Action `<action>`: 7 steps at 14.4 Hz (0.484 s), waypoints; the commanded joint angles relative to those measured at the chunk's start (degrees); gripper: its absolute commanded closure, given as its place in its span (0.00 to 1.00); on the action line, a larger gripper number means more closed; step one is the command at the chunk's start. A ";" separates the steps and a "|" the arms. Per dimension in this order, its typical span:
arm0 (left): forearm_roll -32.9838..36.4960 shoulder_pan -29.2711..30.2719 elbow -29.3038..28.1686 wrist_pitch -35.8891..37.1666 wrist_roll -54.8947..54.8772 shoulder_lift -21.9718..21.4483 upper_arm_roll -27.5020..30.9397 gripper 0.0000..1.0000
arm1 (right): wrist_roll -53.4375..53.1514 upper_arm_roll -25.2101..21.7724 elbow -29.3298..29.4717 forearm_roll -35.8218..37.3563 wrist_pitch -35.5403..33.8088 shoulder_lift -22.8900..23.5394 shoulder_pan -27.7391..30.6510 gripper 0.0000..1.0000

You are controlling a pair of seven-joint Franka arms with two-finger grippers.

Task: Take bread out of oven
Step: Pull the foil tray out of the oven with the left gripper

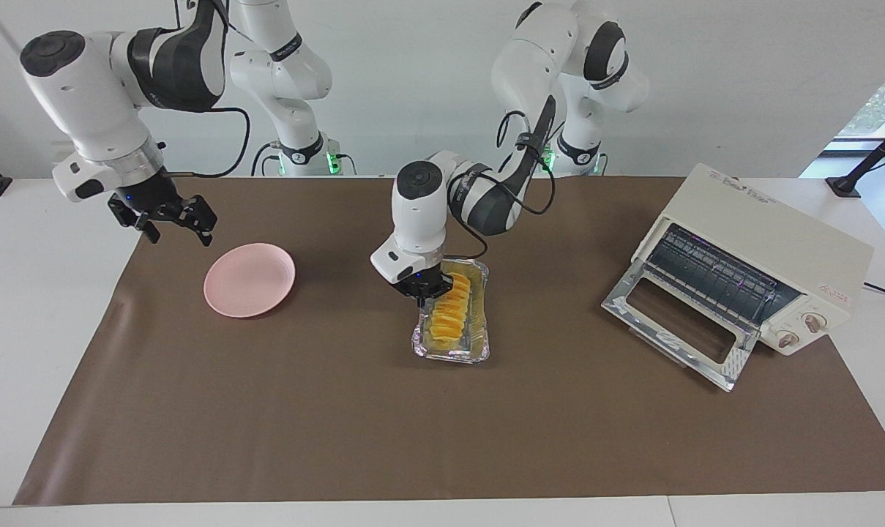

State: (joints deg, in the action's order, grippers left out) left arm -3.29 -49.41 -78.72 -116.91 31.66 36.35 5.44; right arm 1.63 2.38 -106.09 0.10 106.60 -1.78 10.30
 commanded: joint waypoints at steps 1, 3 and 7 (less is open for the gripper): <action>0.56 -2.26 -5.48 -1.74 -0.11 -3.39 1.42 1.00 | -0.48 0.52 1.15 0.34 0.10 0.64 0.95 0.00; 0.74 -2.71 -5.83 -2.18 3.30 -3.40 1.60 1.00 | -0.22 0.52 0.71 0.52 0.01 0.29 0.69 0.00; 4.43 -4.55 -8.45 -4.37 9.82 -4.27 1.60 1.00 | -0.22 0.87 -0.26 0.52 0.54 -0.07 0.07 0.00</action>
State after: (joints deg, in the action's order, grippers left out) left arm -0.66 -51.79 -81.93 -118.35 38.32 35.10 5.89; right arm 1.63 2.71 -105.93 0.10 106.54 -1.63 10.18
